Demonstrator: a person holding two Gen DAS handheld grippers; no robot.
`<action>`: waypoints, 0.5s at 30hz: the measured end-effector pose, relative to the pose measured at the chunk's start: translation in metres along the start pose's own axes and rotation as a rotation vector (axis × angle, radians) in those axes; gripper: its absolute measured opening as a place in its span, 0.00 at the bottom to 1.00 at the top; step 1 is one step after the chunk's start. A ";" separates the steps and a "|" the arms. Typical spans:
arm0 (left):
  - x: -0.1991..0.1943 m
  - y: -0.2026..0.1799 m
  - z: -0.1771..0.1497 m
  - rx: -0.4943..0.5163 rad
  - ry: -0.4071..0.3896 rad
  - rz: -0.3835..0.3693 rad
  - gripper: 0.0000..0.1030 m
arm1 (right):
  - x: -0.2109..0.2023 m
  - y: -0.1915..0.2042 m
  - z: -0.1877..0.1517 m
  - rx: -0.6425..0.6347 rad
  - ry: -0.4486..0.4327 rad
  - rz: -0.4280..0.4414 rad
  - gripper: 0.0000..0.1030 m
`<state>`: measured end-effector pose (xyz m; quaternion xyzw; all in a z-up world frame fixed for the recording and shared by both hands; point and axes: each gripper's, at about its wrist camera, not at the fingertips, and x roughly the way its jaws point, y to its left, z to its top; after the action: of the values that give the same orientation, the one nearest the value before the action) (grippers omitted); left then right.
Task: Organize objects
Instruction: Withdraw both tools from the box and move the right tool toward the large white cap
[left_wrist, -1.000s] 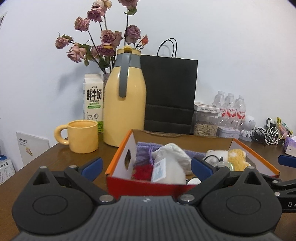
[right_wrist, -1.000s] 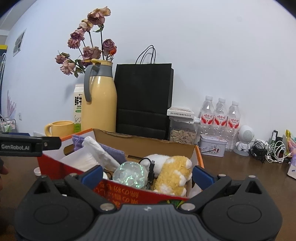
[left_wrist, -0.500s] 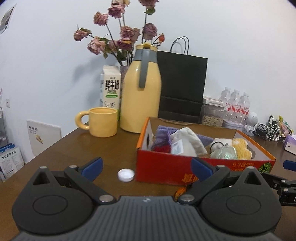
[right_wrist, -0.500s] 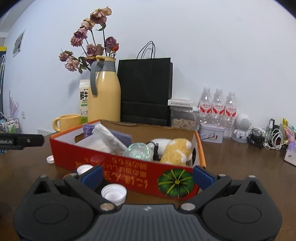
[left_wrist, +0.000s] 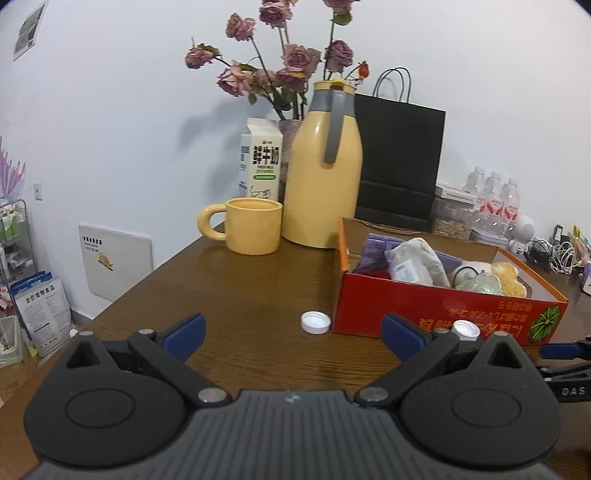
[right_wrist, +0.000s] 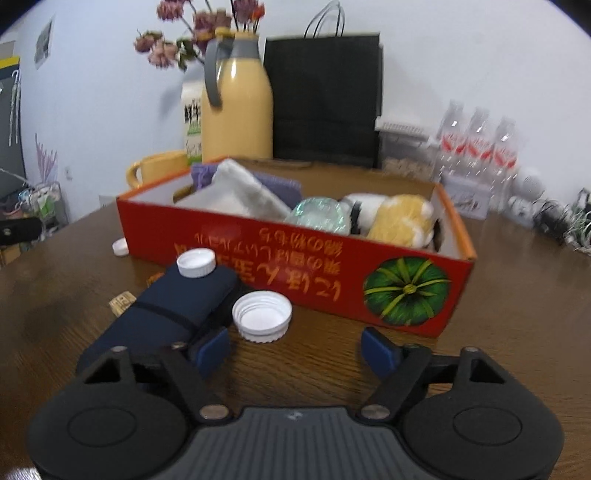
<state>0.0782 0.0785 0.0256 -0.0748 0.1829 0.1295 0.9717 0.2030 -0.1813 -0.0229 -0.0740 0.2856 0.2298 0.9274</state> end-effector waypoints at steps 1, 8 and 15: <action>0.000 0.002 0.000 -0.003 0.000 0.002 1.00 | 0.004 0.001 0.002 0.000 0.006 0.007 0.72; 0.002 0.009 -0.001 -0.014 0.013 0.015 1.00 | 0.028 0.000 0.012 0.007 0.045 0.015 0.70; 0.009 0.004 -0.002 0.001 0.031 0.026 1.00 | 0.034 0.003 0.015 -0.008 0.051 0.062 0.46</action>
<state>0.0844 0.0838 0.0198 -0.0737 0.1992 0.1407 0.9670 0.2342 -0.1619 -0.0293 -0.0746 0.3102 0.2573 0.9121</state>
